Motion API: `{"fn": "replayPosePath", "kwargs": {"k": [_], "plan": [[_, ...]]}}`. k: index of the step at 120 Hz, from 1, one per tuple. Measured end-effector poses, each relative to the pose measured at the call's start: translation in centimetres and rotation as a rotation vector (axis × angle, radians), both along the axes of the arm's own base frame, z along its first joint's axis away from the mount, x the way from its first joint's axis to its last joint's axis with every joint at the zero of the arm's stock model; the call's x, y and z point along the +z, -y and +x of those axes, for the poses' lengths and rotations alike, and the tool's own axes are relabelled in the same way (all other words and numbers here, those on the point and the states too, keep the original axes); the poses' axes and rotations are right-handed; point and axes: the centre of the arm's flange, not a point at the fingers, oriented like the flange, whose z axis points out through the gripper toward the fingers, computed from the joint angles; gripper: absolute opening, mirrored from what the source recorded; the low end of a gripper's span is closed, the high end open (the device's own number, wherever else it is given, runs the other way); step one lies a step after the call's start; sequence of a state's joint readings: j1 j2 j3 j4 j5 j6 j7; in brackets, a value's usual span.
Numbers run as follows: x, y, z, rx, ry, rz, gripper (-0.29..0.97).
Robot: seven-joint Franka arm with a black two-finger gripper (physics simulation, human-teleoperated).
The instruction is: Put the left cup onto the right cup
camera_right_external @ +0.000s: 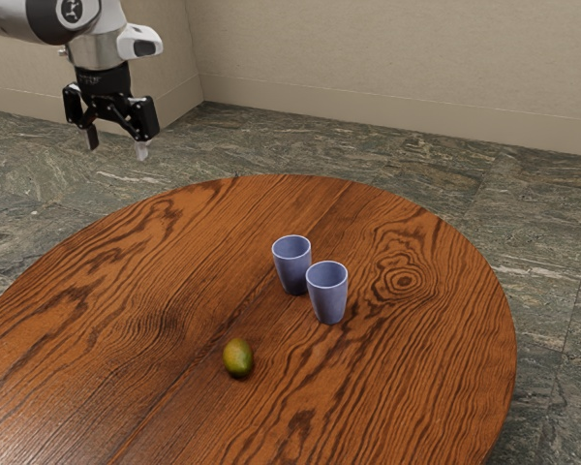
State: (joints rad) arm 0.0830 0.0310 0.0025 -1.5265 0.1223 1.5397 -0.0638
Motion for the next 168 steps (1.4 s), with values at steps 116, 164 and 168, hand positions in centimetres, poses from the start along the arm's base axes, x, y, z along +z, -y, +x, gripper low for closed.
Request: {"fn": "replayPosePath", "kwargs": {"k": [116,164,168], "plan": [[-12.4,15.3,11.8,0.465,0.088,0.013,0.68],[-17.6,14.4,16.6,0.746,0.193,-0.056,0.68],[-17.9,14.4,17.0,0.765,0.198,-0.063,0.68]]}}
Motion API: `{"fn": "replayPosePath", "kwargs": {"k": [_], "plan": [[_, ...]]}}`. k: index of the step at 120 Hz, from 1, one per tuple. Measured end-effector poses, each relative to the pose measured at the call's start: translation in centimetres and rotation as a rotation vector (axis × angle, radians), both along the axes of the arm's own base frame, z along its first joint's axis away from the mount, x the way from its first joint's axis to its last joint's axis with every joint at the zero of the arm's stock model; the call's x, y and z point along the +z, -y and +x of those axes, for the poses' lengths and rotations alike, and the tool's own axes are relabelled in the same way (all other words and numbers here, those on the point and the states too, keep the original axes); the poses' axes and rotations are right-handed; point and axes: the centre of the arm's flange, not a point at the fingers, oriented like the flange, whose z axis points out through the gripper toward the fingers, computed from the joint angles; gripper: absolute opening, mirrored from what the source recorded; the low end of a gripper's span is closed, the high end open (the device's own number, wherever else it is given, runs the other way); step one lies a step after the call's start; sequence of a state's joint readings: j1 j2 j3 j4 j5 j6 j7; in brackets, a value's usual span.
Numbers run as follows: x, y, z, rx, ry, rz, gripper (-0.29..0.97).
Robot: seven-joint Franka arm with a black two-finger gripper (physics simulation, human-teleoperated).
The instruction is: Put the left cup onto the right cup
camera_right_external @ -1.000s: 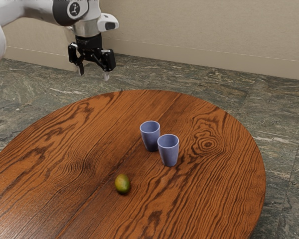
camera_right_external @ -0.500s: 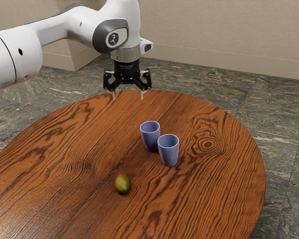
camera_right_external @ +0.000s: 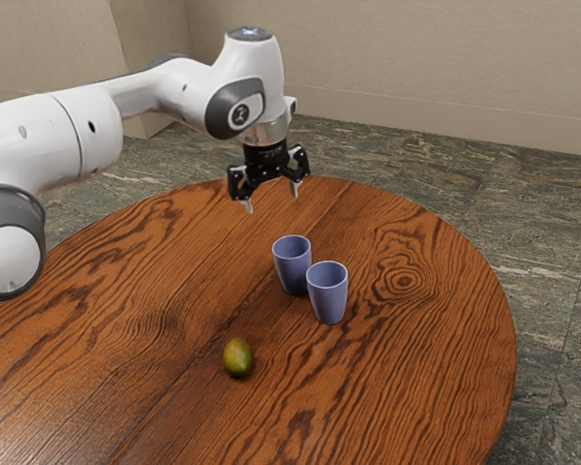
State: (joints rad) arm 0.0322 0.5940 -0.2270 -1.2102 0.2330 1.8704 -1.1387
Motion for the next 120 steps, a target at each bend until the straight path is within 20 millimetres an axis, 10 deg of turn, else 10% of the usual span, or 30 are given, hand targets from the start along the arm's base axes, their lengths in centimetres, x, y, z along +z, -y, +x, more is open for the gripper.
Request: {"fn": "replayPosePath", "kwargs": {"k": [120], "plan": [[-7.6,1.8,3.4,0.203,0.051,-0.067,0.68]]}}
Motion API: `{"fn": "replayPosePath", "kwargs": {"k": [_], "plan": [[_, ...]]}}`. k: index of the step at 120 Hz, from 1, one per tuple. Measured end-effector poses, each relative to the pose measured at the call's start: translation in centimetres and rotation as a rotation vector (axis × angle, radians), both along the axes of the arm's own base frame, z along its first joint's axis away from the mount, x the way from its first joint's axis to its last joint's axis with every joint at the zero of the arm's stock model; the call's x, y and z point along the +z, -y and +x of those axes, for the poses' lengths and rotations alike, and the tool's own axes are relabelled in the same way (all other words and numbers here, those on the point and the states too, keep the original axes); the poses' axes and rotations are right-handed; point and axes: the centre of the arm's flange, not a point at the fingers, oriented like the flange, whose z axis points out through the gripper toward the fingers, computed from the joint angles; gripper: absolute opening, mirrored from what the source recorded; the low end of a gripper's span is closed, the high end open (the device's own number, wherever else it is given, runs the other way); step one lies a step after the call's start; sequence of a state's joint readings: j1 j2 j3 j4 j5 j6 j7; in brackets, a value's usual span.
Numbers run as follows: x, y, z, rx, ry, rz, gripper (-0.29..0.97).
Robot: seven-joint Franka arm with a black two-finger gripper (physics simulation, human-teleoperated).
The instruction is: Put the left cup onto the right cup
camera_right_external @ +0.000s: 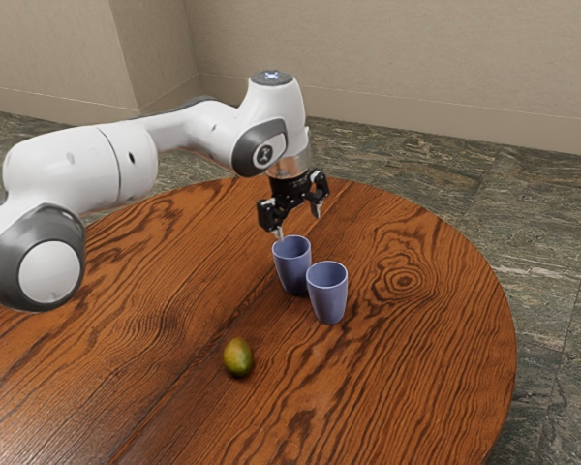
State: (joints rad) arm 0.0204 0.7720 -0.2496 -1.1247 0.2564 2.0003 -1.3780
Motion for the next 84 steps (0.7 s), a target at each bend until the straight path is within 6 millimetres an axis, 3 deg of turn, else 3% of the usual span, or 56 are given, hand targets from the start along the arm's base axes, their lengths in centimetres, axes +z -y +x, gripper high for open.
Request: {"fn": "replayPosePath", "kwargs": {"k": [84], "plan": [[-4.5,0.2,1.1,0.015,0.014,-0.011,0.62]]}}
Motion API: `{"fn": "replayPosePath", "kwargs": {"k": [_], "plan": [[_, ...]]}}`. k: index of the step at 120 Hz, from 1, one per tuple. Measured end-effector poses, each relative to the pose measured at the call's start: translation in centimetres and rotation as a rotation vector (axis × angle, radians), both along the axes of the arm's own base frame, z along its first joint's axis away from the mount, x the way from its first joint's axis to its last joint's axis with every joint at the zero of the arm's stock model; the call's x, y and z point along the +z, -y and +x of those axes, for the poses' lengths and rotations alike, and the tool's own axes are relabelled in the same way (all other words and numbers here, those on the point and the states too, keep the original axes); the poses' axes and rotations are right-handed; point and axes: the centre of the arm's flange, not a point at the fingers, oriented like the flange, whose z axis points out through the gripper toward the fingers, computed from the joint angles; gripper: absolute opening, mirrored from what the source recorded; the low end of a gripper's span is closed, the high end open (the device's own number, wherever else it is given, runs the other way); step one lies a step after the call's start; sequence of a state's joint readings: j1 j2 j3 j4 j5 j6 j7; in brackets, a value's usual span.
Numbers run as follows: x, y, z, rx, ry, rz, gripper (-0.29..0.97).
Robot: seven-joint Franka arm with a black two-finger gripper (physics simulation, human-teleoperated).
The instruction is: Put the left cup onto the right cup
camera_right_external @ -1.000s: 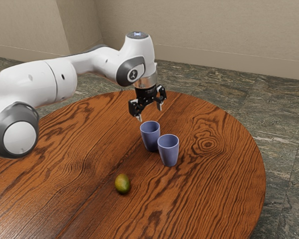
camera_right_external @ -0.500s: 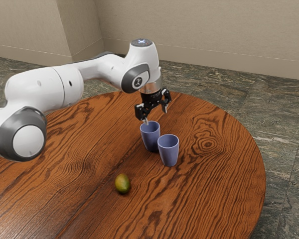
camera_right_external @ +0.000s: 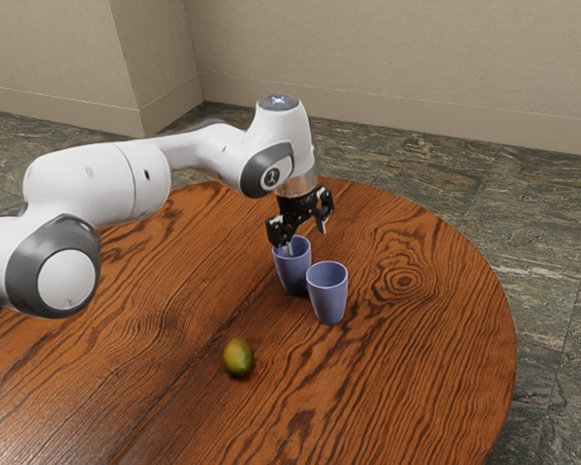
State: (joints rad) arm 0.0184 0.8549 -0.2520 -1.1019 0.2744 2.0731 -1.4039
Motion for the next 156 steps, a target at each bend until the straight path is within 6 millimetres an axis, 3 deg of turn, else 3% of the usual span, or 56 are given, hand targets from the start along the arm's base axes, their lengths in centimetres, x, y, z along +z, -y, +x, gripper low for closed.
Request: {"fn": "replayPosePath", "kwargs": {"k": [49,74,106,127,140,156], "plan": [[-0.5,0.1,0.1,0.008,0.008,-0.006,0.16],[-0.8,0.1,0.1,0.013,0.006,-0.01,-0.01],[-1.0,0.1,0.1,0.022,0.0,-0.013,-0.11],[-0.9,0.2,0.0,0.029,0.001,-0.015,-0.11],[0.0,0.1,0.0,0.031,0.01,-0.012,-0.11],[2.6,0.1,-0.2,0.031,0.036,-0.009,-0.1]]}}
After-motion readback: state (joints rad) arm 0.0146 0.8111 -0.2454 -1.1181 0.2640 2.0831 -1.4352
